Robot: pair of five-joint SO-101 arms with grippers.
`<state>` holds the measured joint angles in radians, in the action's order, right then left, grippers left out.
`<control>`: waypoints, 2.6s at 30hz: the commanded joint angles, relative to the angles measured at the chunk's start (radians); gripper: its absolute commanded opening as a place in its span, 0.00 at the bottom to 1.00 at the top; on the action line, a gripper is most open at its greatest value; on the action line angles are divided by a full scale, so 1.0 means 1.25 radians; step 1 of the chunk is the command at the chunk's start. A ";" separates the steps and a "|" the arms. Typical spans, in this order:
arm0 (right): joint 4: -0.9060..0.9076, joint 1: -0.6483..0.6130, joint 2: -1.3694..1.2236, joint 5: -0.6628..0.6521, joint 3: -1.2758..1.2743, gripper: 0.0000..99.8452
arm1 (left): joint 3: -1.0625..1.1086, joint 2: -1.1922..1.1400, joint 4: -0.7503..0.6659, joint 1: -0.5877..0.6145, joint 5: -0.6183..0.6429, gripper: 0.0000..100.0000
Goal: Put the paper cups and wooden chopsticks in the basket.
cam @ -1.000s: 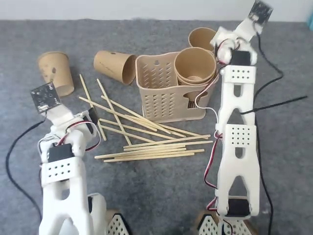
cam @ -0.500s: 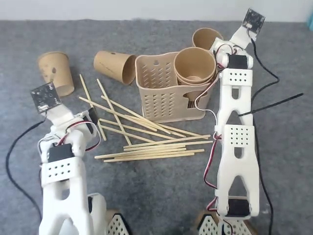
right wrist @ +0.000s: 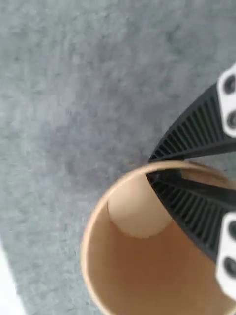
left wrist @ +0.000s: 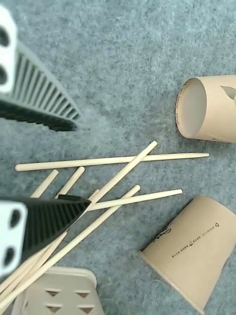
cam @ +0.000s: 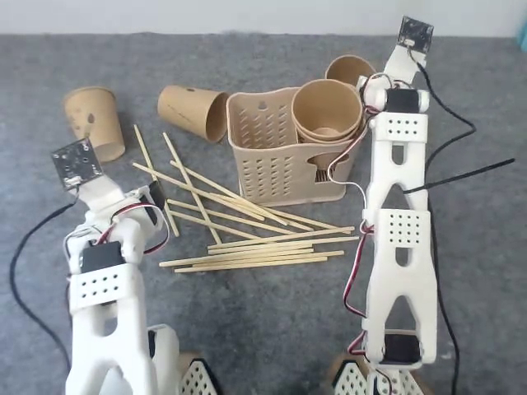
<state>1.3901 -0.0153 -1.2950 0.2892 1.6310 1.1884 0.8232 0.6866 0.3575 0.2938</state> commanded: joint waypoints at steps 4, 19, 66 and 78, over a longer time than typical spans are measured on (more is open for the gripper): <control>0.075 0.080 0.110 0.010 0.039 0.01 | -0.006 0.020 -0.021 0.006 -0.005 0.20; 0.250 0.161 0.359 0.033 0.038 0.01 | -0.006 0.020 -0.021 0.004 -0.005 0.20; 0.177 -0.109 1.034 -0.072 -0.721 0.01 | -0.006 0.021 -0.022 0.007 -0.033 0.20; 0.215 -0.104 1.001 -0.152 -0.723 0.01 | -0.006 0.022 -0.022 0.007 -0.033 0.20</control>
<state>1.6479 -0.1519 -0.0522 0.1373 0.7258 1.1884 0.8232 0.6866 0.3575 0.2631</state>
